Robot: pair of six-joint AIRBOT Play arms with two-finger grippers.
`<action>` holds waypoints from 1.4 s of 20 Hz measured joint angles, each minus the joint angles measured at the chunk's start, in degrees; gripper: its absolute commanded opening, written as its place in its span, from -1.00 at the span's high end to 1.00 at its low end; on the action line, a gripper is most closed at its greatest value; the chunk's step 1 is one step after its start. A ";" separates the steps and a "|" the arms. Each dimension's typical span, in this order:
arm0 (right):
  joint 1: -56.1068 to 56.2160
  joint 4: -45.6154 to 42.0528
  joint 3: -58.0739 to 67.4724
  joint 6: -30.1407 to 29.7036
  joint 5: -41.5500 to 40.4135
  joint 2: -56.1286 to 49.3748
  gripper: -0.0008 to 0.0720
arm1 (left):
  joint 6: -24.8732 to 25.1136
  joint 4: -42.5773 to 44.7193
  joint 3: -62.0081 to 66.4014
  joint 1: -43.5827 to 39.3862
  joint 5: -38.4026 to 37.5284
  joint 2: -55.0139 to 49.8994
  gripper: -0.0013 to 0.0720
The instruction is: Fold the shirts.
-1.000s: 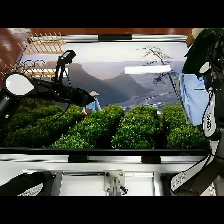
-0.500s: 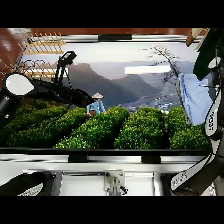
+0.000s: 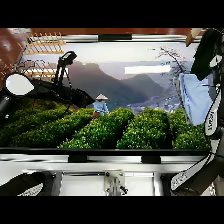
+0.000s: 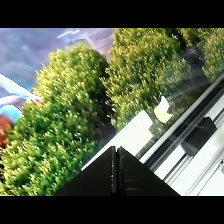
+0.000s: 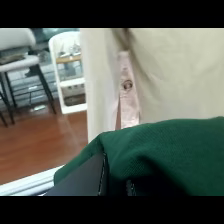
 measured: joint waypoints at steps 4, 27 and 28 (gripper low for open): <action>-0.96 -0.20 0.00 -0.17 18.27 5.07 0.78 | 0.00 -0.02 0.00 0.00 0.94 0.00 0.88; -10.05 -23.19 -14.43 18.40 97.11 15.50 0.60 | 0.00 -0.02 0.00 -0.02 1.22 0.00 0.88; -10.14 -23.41 -15.69 19.19 96.48 15.50 -0.36 | 0.02 -0.02 0.00 -0.02 1.22 0.00 0.88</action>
